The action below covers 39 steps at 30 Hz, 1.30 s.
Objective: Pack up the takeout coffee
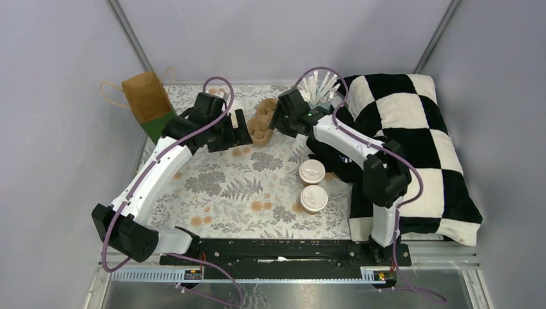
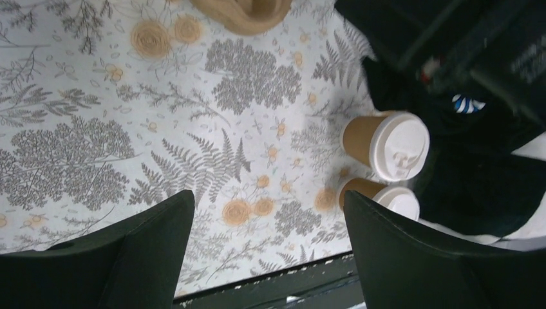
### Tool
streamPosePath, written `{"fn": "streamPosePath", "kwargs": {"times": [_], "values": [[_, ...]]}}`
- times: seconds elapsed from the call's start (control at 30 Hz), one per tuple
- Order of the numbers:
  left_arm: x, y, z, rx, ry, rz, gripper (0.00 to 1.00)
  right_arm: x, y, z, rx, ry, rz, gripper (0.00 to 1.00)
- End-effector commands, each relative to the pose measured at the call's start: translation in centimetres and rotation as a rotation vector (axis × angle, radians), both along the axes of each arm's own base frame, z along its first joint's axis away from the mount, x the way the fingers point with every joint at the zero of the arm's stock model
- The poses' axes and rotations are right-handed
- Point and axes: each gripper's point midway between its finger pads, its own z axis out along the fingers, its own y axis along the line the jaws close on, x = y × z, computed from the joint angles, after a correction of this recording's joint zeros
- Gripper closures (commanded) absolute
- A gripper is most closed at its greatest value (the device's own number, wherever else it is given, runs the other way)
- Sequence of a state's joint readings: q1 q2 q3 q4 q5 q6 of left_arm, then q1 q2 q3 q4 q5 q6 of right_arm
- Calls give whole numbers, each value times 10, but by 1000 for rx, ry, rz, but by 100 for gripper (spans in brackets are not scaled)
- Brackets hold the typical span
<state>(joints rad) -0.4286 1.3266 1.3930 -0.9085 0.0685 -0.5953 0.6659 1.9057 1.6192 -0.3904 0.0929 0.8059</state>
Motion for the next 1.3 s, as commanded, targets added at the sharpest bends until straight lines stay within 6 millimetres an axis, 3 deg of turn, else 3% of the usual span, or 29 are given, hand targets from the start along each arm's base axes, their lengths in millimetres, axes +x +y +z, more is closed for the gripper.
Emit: {"fn": "streamPosePath", "kwargs": {"times": [0.0, 0.13, 0.37, 0.53, 0.67, 0.93, 1.07, 1.27], "values": [[-22, 2, 4, -5, -1, -86, 11, 51, 3, 8, 28, -147, -192, 41], [-25, 4, 6, 6, -15, -104, 11, 67, 10, -22, -92, -151, -133, 48], [-26, 8, 7, 29, -25, -120, 11, 75, 19, -43, -327, -205, 9, 51], [-26, 8, 5, 38, -20, -128, 10, 79, 22, -50, -479, -254, 105, 63], [-27, 9, 4, 44, -16, -131, 10, 85, 23, -52, -529, -281, 122, 68], [-27, 10, 3, 45, -11, -131, 10, 88, 25, -58, -558, -275, 138, 69], [-27, 10, 4, 46, -15, -129, 10, 88, 23, -54, -580, -283, 134, 81], [-26, 10, 5, 45, -18, -131, 10, 83, 21, -35, -607, -308, 139, 91]]}}
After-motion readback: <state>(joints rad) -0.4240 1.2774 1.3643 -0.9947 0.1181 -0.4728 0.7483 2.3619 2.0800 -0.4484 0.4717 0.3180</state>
